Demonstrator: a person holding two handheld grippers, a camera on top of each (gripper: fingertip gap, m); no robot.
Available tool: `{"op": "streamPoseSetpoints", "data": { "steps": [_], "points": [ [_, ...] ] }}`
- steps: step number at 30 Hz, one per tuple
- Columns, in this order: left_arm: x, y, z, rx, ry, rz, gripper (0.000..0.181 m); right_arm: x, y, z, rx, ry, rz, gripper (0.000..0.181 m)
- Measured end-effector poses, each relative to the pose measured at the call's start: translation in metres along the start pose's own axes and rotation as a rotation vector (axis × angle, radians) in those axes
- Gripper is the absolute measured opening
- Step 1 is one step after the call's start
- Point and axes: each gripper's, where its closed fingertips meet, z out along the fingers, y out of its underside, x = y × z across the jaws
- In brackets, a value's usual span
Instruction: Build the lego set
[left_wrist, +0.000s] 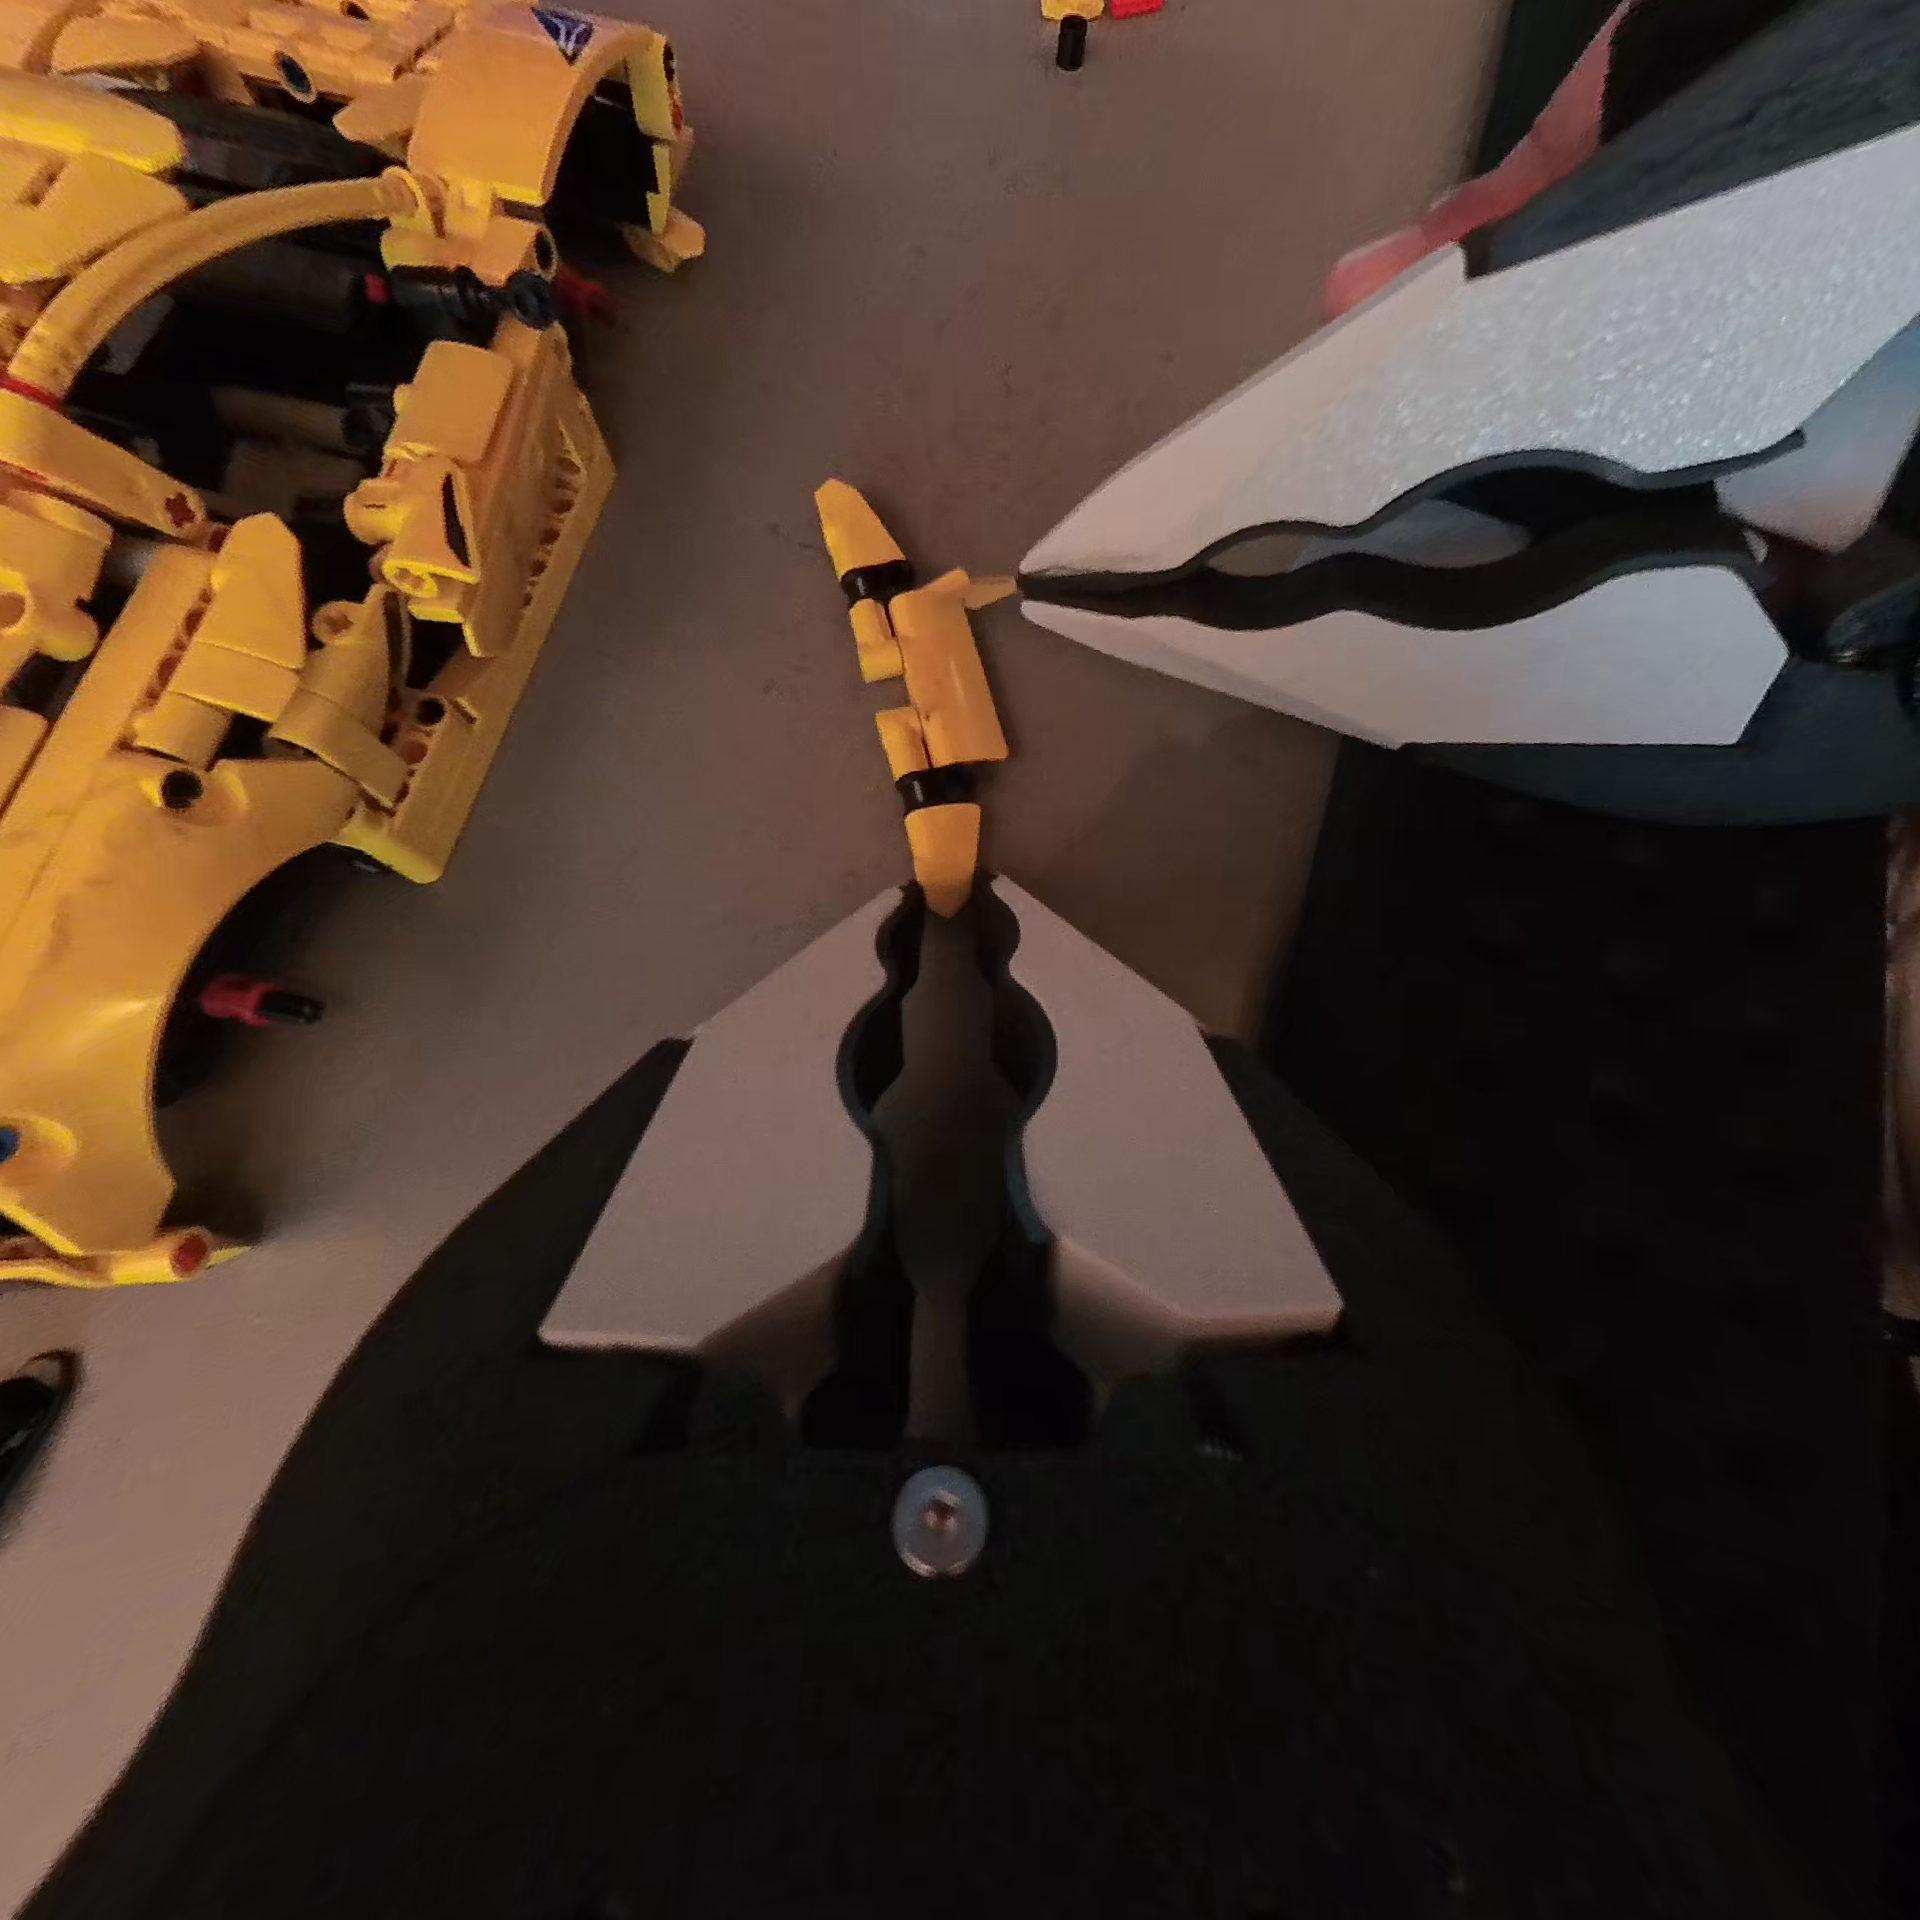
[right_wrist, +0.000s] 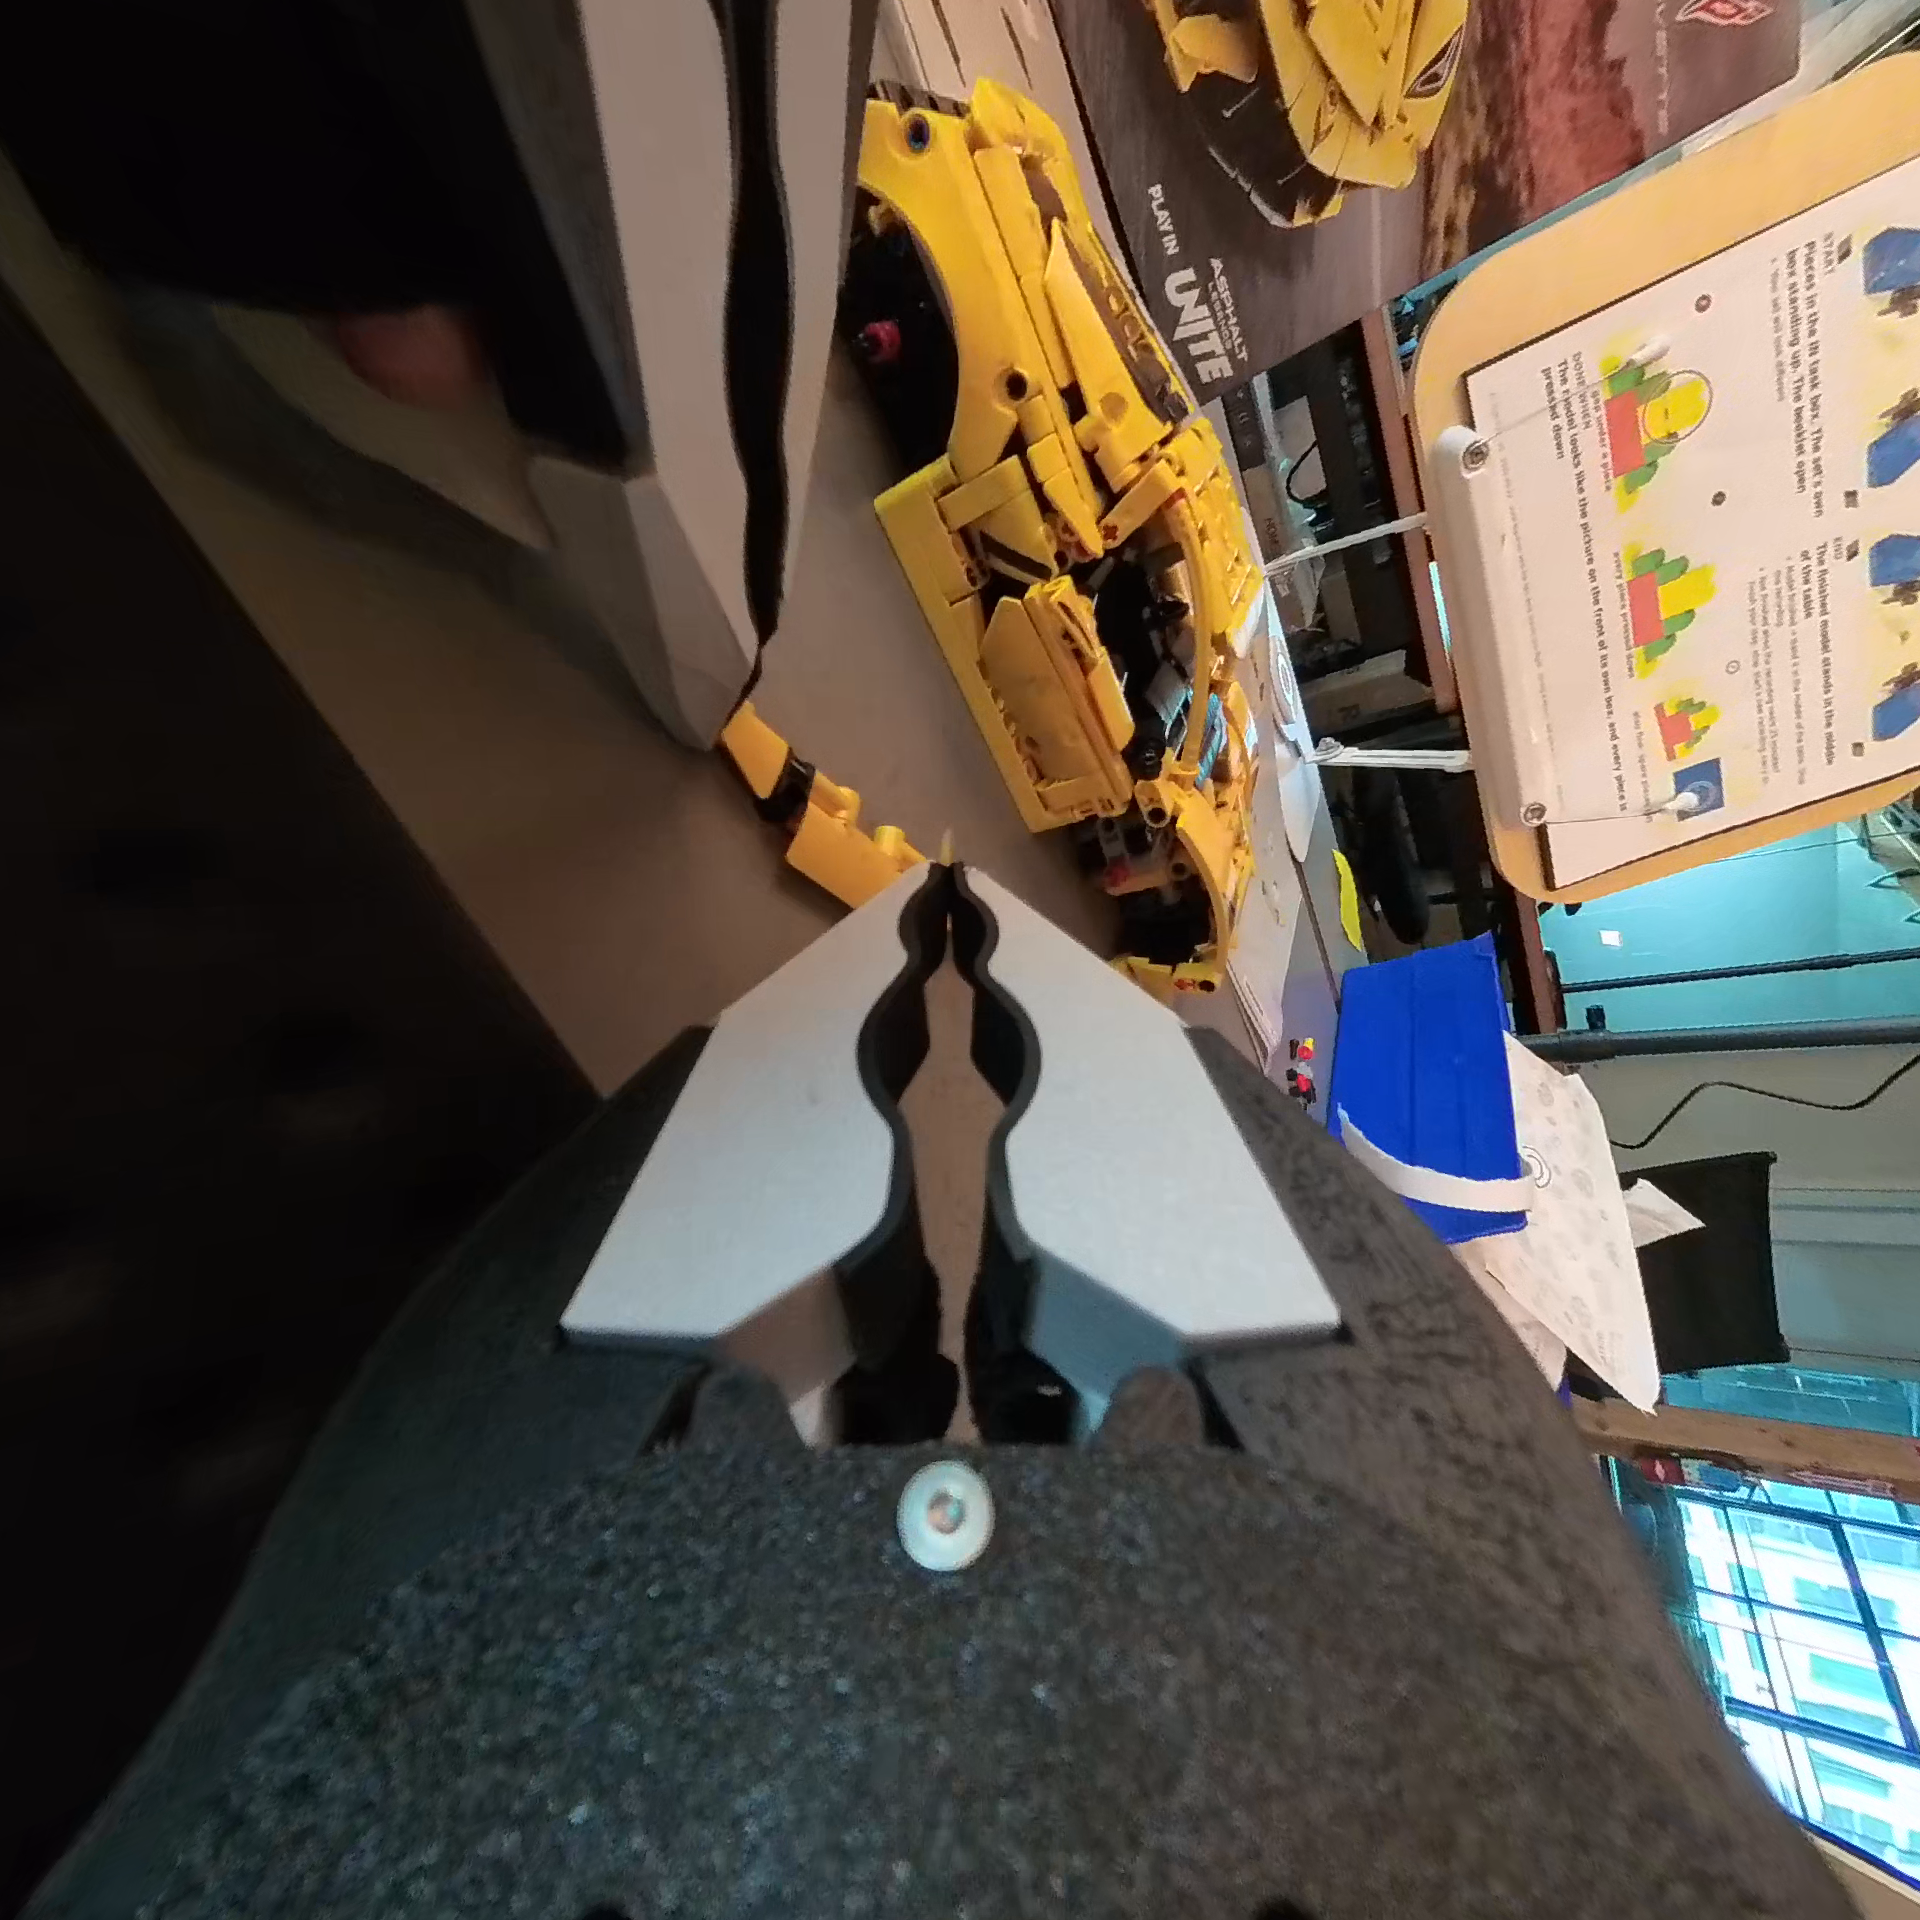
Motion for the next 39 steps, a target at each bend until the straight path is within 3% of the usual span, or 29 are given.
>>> {"op": "streamPoseSetpoints", "data": {
  "steps": [39],
  "points": [
    [0.0007,-0.0003,-0.0001,0.004,0.015,-0.021,0.009,-0.0023,0.0007,0.0025,-0.01,-0.031,0.024,0.0]
  ]
}}
